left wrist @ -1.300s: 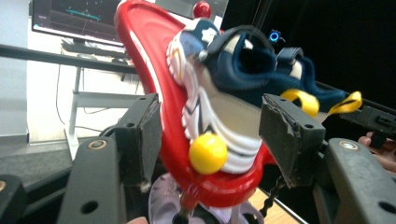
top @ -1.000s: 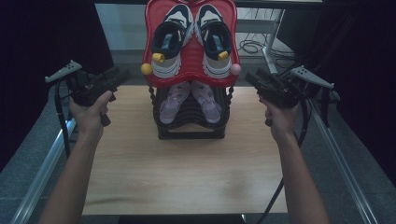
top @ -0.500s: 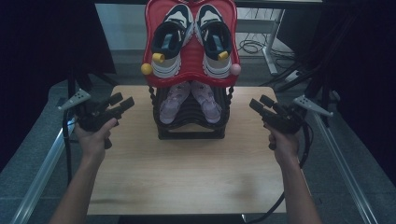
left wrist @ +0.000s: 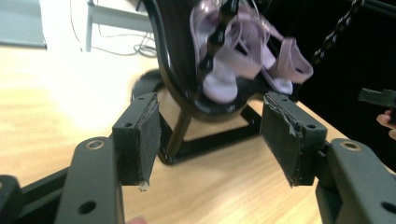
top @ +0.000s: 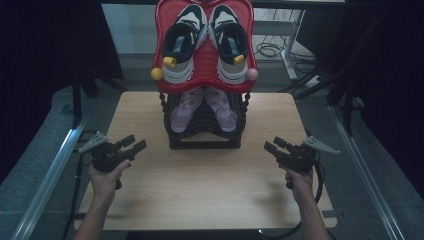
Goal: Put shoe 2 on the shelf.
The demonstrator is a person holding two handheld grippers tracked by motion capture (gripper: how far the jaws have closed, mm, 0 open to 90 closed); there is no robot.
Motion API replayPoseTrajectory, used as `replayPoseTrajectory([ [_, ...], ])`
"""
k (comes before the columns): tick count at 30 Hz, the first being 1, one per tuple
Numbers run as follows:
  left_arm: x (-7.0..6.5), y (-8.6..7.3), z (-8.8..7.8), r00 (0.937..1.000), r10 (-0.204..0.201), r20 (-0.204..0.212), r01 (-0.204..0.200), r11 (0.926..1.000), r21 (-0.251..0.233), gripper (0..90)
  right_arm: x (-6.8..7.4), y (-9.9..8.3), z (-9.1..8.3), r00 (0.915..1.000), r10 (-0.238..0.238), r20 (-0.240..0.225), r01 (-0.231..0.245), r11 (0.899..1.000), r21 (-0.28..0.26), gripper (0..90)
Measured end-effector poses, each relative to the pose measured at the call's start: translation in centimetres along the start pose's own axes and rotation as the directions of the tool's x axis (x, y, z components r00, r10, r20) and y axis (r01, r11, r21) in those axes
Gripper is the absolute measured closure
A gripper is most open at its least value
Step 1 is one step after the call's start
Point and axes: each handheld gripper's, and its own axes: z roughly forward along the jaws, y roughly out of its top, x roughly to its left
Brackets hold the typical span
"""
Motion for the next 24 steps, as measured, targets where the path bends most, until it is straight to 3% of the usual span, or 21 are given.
replayPoseTrajectory([
  [5, 0.6, -2.0, 0.4, 0.9996, -0.027, 0.003, 0.027, 0.9990, 0.035, 38.1, -0.5, -2.0, 0.0, 0.9998, -0.015, 0.011, 0.015, 0.999, 0.042, 38.7],
  [11, 1.1, -3.7, 0.4, 0.9996, -0.026, -0.012, 0.027, 0.9976, 0.063, 38.1, -0.5, -3.7, 0.3, 0.9981, -0.047, 0.039, 0.043, 0.995, 0.094, 38.0],
  [15, 1.3, -4.6, -0.1, 0.9997, -0.016, -0.019, 0.017, 0.9975, 0.069, 38.1, -0.1, -4.3, 0.8, 0.9922, -0.104, 0.068, 0.093, 0.984, 0.151, 36.9],
  [24, 1.7, -5.4, -0.2, 0.9995, -0.025, -0.020, 0.027, 0.9951, 0.095, 38.4, 0.3, -4.8, 1.2, 0.9941, -0.089, 0.061, 0.078, 0.983, 0.164, 37.1],
])
